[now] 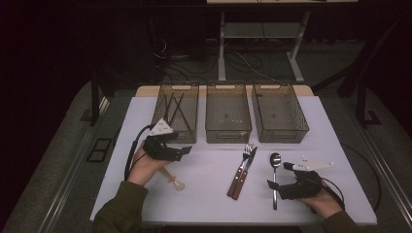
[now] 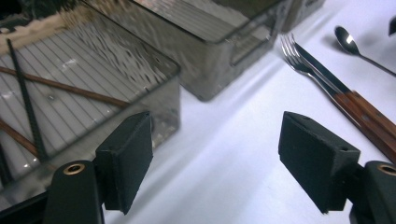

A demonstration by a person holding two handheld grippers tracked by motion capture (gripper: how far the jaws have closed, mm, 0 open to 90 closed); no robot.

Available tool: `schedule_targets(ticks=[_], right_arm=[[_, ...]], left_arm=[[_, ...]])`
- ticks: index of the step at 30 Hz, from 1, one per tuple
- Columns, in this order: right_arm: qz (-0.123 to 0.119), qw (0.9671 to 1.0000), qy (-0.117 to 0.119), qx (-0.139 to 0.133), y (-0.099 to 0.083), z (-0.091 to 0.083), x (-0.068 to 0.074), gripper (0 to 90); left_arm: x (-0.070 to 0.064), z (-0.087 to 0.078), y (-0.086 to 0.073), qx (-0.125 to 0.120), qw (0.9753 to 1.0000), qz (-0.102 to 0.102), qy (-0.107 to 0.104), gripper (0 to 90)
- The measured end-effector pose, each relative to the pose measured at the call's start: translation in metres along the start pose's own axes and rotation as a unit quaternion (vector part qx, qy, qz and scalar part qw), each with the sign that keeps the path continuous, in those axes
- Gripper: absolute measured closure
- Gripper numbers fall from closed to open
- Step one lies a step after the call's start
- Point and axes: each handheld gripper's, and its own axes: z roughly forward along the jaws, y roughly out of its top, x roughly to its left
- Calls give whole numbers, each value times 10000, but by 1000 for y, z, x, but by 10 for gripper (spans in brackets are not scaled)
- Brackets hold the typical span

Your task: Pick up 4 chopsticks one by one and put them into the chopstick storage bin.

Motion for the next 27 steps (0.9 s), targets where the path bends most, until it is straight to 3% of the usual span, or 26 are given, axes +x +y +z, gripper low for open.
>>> schedule_targets(ticks=[10,15,17,22,27], right_arm=[[-14,10000,4,-6,0,0,0,88],[-11,10000,4,-6,0,0,0,89],[-21,10000,3,-12,1,0,-1,89],[-8,10000,29,39,3,0,-3,89],[38,9997,76,223,9,-2,-7,153]], left_arm=[[-25,-8,-27,22,9997,129,-207,249],[-35,-11,-42,-167,9992,160,-314,180],[-37,-14,-47,-240,9988,245,-345,150],[-37,-16,-56,-272,9987,95,-418,82],[-40,-12,-57,-288,9986,102,-442,48]])
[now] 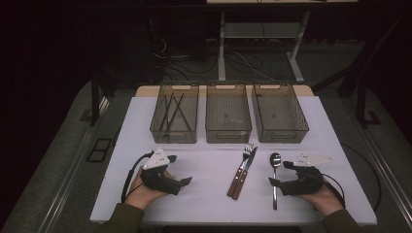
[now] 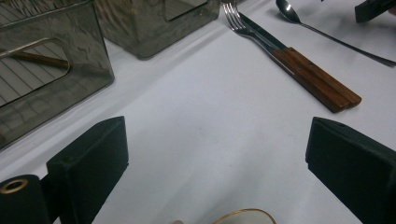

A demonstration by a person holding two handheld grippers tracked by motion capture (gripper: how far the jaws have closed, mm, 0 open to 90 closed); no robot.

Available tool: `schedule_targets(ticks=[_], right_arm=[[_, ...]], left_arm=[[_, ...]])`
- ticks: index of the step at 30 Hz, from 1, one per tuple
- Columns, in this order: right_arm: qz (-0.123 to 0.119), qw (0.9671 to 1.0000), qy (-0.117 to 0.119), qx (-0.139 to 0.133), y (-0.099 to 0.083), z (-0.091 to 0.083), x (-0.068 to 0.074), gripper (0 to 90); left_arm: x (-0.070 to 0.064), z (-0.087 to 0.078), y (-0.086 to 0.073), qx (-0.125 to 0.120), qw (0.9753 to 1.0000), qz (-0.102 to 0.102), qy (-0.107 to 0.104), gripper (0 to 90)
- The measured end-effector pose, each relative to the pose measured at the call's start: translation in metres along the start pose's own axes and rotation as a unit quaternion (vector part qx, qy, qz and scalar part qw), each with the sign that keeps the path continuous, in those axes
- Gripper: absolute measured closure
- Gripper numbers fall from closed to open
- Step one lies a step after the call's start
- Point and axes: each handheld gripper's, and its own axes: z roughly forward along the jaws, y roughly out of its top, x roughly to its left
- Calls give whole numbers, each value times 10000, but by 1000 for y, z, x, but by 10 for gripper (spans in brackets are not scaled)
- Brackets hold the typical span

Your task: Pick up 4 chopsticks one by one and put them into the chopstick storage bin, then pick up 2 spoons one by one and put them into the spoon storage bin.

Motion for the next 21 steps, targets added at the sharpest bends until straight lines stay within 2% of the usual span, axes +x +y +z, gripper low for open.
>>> schedule_targets(ticks=[4,12,21], right_arm=[[19,10000,-46,74,4,1,0,235],[28,9998,-136,131,13,5,-3,489],[90,9996,-159,200,35,28,-17,775]], left_arm=[[-1,1,0,76,10000,-12,-26,44],[-1,2,-1,61,10000,-43,-51,44],[1,1,-1,49,9999,-91,-77,44]])
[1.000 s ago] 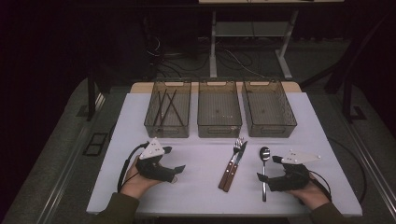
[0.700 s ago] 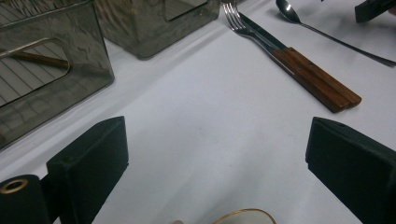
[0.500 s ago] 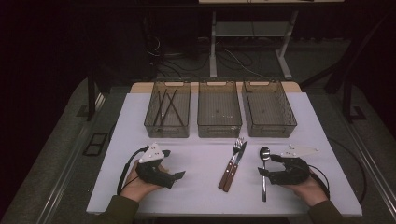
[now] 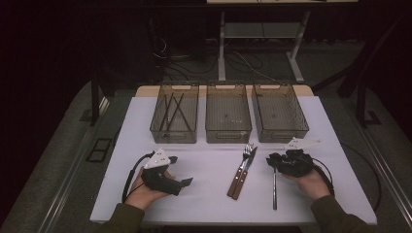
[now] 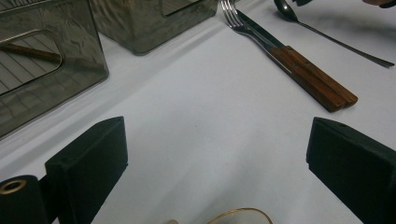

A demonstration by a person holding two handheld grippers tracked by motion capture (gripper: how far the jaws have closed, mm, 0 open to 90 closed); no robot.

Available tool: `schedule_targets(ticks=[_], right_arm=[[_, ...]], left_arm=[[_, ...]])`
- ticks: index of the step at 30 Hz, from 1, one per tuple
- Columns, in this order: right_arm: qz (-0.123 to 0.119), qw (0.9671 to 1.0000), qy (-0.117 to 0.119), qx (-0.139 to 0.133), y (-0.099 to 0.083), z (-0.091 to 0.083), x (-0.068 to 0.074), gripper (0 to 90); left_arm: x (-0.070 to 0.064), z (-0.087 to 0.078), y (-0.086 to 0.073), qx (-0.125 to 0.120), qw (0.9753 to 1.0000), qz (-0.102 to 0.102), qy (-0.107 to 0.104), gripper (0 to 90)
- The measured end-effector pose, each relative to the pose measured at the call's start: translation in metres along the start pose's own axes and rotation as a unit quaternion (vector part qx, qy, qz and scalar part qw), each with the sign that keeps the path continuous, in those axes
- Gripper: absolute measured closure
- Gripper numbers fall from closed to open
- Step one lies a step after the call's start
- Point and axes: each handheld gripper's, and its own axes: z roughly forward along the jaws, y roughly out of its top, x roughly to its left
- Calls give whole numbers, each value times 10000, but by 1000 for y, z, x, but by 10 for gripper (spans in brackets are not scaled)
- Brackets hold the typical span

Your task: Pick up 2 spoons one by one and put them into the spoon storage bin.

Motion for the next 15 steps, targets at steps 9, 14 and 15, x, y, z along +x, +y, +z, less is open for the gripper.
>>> schedule_targets(ticks=[9,14,15], right_arm=[[-181,9989,-156,408,16,29,-1,894],[-240,9978,-252,562,16,34,0,894],[-241,9975,-284,595,15,35,-1,895]], left_arm=[[2,1,0,-29,10000,-7,37,0],[1,2,0,3,10000,24,9,0],[1,2,1,10,10000,23,6,0]])
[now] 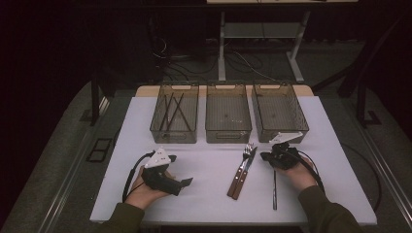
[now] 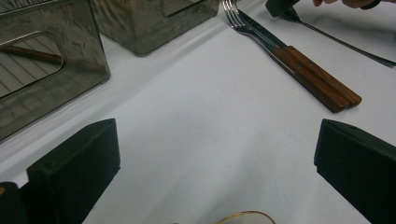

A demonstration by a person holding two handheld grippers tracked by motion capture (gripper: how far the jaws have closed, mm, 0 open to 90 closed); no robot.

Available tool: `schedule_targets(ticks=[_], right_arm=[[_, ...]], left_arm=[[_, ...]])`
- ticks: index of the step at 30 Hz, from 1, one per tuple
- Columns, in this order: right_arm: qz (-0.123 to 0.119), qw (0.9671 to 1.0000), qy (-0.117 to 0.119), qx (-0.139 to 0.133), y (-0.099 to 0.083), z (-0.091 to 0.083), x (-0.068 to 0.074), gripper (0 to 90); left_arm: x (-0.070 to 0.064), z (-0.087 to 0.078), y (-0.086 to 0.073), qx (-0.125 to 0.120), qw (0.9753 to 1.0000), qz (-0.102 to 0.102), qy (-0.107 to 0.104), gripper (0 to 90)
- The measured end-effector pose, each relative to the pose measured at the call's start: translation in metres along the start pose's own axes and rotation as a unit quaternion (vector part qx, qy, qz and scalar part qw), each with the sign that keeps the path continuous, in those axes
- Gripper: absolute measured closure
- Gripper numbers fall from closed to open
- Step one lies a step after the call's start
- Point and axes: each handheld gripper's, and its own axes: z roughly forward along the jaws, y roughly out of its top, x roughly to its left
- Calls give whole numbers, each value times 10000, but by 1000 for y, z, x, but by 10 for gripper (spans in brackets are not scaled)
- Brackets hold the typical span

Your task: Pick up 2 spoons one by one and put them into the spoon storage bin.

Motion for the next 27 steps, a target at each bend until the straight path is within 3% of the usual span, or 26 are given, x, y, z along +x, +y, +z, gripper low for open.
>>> schedule_targets(ticks=[15,27], right_arm=[[-70,9992,-325,204,-4,0,-6,895],[10,9989,-370,272,-7,-3,-10,894]], left_arm=[[-1,0,0,7,10000,-13,-26,0],[-1,0,0,-1,10000,-8,-49,0]])
